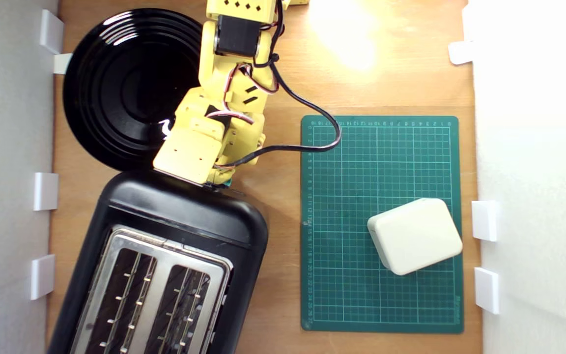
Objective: Start toaster
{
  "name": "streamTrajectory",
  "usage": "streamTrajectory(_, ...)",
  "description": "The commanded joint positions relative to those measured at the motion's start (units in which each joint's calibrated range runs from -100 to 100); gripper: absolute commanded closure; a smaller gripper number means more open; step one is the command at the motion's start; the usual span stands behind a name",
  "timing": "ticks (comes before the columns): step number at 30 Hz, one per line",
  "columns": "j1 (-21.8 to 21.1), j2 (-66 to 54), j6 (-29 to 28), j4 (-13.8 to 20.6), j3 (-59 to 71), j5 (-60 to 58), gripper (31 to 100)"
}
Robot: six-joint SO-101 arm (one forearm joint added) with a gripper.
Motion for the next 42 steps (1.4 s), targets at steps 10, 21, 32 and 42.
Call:
streamTrajectory(10, -1.3, 5.2, -0.1, 0.7, -11.0, 7.6, 98.9)
streamTrajectory(21, -4.0, 2.8, 0.1, 1.6, -15.8, 15.9, 98.9)
streamTrajectory(32, -3.3, -6.8, 2.3, 2.5, -15.6, 17.6, 98.9)
streamTrajectory(42, -4.0, -24.8, 6.1, 3.0, -16.1, 22.9, 98.9)
